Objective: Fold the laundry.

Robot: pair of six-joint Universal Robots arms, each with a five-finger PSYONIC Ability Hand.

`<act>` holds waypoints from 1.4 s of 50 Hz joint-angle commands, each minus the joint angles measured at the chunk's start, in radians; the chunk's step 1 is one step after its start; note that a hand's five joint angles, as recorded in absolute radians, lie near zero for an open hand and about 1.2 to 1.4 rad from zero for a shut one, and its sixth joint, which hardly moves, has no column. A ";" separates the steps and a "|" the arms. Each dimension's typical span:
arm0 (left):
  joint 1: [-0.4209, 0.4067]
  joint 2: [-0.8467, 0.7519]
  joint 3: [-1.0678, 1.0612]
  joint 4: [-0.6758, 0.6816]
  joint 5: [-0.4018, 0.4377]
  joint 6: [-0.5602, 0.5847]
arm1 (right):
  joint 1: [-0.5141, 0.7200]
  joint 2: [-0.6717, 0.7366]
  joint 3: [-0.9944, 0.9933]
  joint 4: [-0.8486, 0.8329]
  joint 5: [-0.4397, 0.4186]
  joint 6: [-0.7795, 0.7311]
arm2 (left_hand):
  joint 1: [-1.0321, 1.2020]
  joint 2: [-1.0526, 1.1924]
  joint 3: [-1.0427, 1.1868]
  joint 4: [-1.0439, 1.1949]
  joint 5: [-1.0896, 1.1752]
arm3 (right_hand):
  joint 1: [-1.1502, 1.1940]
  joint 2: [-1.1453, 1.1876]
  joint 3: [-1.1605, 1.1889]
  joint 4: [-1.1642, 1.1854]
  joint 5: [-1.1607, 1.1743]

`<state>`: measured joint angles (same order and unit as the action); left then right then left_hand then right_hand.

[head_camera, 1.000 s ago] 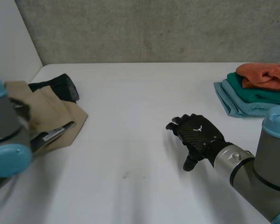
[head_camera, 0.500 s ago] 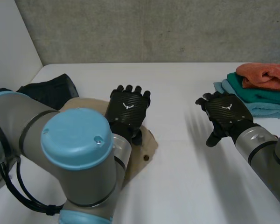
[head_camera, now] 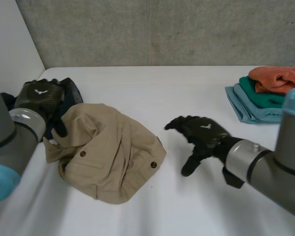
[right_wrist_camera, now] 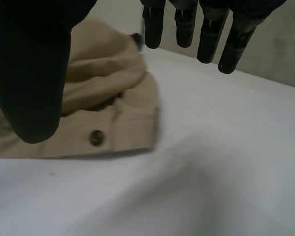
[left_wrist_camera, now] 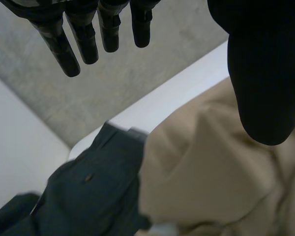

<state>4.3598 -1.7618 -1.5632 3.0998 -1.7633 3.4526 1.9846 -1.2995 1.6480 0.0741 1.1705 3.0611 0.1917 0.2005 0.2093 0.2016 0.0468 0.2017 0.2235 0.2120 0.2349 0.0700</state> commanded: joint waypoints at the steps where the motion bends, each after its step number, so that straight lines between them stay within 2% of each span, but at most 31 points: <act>1: 0.129 -0.100 0.015 0.003 0.099 0.105 | 0.146 0.127 -0.083 -0.043 0.040 0.015 | 0.034 0.025 0.016 0.024 0.004 | -0.027 -0.049 -0.037 -0.060 -0.070; 6: 0.138 -0.156 0.031 0.008 0.145 0.135 | 0.213 0.258 -0.203 -0.048 0.170 0.021 | 0.054 0.045 0.036 0.044 0.024 | -0.027 -0.049 -0.037 -0.060 -0.070; 11: 0.135 -0.223 0.061 0.003 0.162 0.137 | 0.250 0.336 -0.295 -0.050 0.245 0.036 | 0.265 0.256 0.247 0.255 0.235 | -0.027 -0.049 -0.037 -0.060 -0.070; 17: 0.126 -0.219 0.065 0.010 0.157 0.135 | 0.313 0.411 -0.404 -0.042 0.252 0.134 | 0.661 0.652 0.644 0.651 0.632 | -0.027 -0.049 -0.037 -0.060 -0.070; 23: 0.121 -0.209 0.069 0.011 0.156 0.135 | 0.356 0.491 -0.494 -0.042 0.252 0.335 | 1.061 1.052 1.043 1.051 1.031 | -0.027 -0.049 -0.037 -0.060 -0.070; 26: 0.116 -0.205 0.071 0.013 0.154 0.134 | 0.376 0.543 -0.549 -0.031 0.253 0.436 | 1.175 1.166 1.158 1.165 1.146 | -0.027 -0.049 -0.037 -0.060 -0.070; 32: 0.098 -0.189 0.072 0.011 0.151 0.131 | 0.388 0.628 -0.628 -0.008 0.259 0.602 | 1.205 1.196 1.187 1.195 1.175 | -0.027 -0.049 -0.037 -0.060 -0.070; 34: 0.086 -0.180 0.072 0.013 0.151 0.128 | 0.388 0.651 -0.652 -0.008 0.264 0.643 | 1.205 1.196 1.187 1.195 1.175 | 0.135 0.113 0.124 0.102 0.092; 36: 0.075 -0.171 0.074 0.013 0.151 0.126 | 0.388 0.663 -0.665 -0.008 0.264 0.651 | 1.205 1.196 1.187 1.195 1.175 | 0.431 0.409 0.420 0.397 0.388; 37: 0.069 -0.165 0.075 0.013 0.151 0.125 | 0.388 0.672 -0.674 -0.008 0.265 0.651 | 1.205 1.196 1.187 1.195 1.175 | 0.842 0.820 0.832 0.809 0.799; 38: 0.057 -0.156 0.083 0.013 0.151 0.123 | 0.388 0.674 -0.677 -0.008 0.265 0.650 | 1.205 1.196 1.187 1.195 1.175 | 1.070 1.048 1.060 1.037 1.027; 39: 0.050 -0.151 0.086 0.013 0.151 0.123 | 0.387 0.675 -0.678 -0.008 0.265 0.648 | 1.205 1.196 1.187 1.195 1.175 | 1.193 1.172 1.183 1.160 1.150; 42: 0.026 -0.130 0.107 0.014 0.150 0.114 | 0.375 0.664 -0.677 -0.007 0.265 0.647 | 1.205 1.196 1.187 1.195 1.175 | 1.195 1.173 1.184 1.161 1.152; 46: 0.001 -0.107 0.155 0.014 0.148 0.086 | 0.318 0.597 -0.678 -0.005 0.276 0.624 | 1.205 1.196 1.187 1.195 1.175 | 1.195 1.173 1.184 1.161 1.152; 50: -0.020 -0.073 0.216 0.014 0.145 0.033 | 0.231 0.468 -0.675 -0.001 0.301 0.524 | 1.205 1.196 1.187 1.195 1.175 | 1.195 1.173 1.184 1.161 1.152; 53: -0.034 -0.042 0.262 0.016 0.136 -0.019 | 0.155 0.366 -0.680 -0.008 0.299 0.351 | 1.205 1.196 1.187 1.195 1.175 | 1.195 1.173 1.184 1.161 1.152; 58: -0.048 0.013 0.307 0.034 0.088 -0.121 | 0.126 0.241 -0.767 -0.007 0.304 0.083 | 1.205 1.196 1.187 1.195 1.175 | 1.195 1.173 1.184 1.161 1.152; 63: -0.071 0.064 0.266 0.083 0.054 -0.199 | 0.128 0.227 -0.840 0.012 0.275 -0.044 | 1.205 1.196 1.187 1.195 1.175 | 1.195 1.173 1.184 1.161 1.152; 70: -0.133 0.079 0.083 0.089 0.047 -0.204 | 0.131 0.223 -0.789 0.032 0.189 -0.160 | 1.205 1.196 1.187 1.195 1.175 | 1.195 1.173 1.184 1.161 1.152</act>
<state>4.2851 -1.7005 -1.3071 3.1752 -1.7064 3.2597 2.1069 -1.0816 0.8215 0.0876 1.4311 2.9970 1.1246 1.1940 1.1876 1.1982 0.9831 0.9882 1.1765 1.1821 1.1868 0.9807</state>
